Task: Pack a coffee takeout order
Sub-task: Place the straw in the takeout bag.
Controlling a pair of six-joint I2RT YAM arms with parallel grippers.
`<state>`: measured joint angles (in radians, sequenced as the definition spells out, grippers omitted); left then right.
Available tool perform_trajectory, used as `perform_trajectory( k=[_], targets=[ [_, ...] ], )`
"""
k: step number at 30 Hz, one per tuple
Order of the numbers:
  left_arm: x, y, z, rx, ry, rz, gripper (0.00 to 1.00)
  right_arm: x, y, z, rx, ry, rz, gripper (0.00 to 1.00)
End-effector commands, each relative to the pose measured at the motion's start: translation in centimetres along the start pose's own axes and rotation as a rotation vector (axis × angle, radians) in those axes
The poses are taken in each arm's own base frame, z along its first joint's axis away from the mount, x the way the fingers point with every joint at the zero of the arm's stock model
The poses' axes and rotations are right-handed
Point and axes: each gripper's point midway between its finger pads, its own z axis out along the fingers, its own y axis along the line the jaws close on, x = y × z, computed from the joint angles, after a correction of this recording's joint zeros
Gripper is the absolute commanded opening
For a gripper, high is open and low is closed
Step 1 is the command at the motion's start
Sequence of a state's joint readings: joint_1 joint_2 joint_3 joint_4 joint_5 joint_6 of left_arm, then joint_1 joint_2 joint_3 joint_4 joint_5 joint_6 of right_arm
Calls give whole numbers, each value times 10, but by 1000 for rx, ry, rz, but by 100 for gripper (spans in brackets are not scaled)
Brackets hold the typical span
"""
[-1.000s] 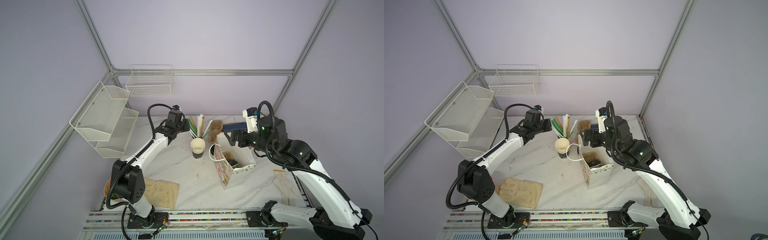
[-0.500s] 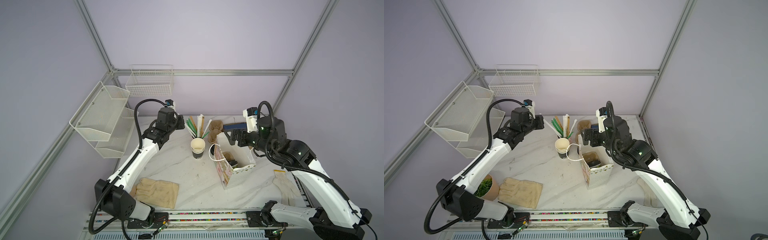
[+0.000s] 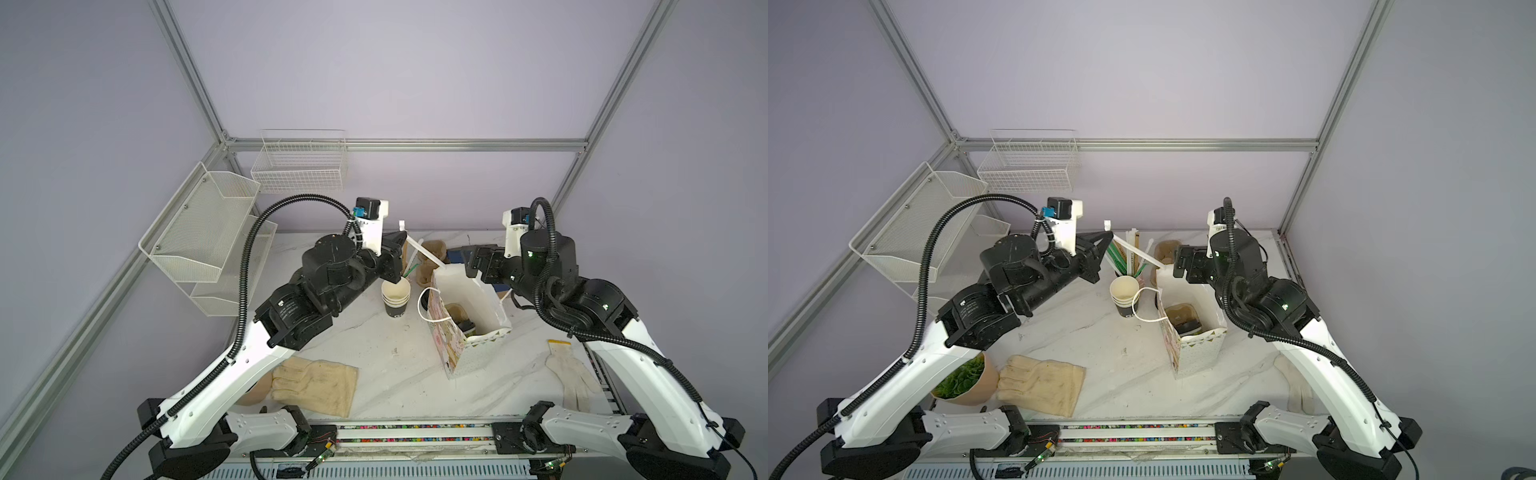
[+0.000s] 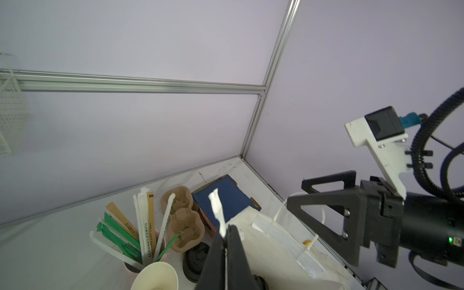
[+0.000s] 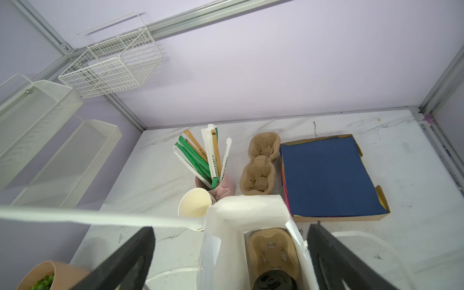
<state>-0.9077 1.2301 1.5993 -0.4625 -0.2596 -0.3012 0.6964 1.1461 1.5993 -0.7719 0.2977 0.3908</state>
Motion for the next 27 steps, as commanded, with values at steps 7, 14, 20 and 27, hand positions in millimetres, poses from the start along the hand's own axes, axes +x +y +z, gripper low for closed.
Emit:
perform_trajectory(
  k=[7,14,20,27],
  targets=[
    [48,-40,40,4,95,87,0,-35,-23,-45,52,-168,104,97],
    [87,-36,78,-78,54,209,0,-32,-23,-52,21,-172,102,97],
    [122,-46,103,-40,101,224,0,-29,-27,-56,24,-178,99,97],
    [140,-40,114,-60,150,238,33,-22,-30,-50,46,-159,112,97]
  ],
)
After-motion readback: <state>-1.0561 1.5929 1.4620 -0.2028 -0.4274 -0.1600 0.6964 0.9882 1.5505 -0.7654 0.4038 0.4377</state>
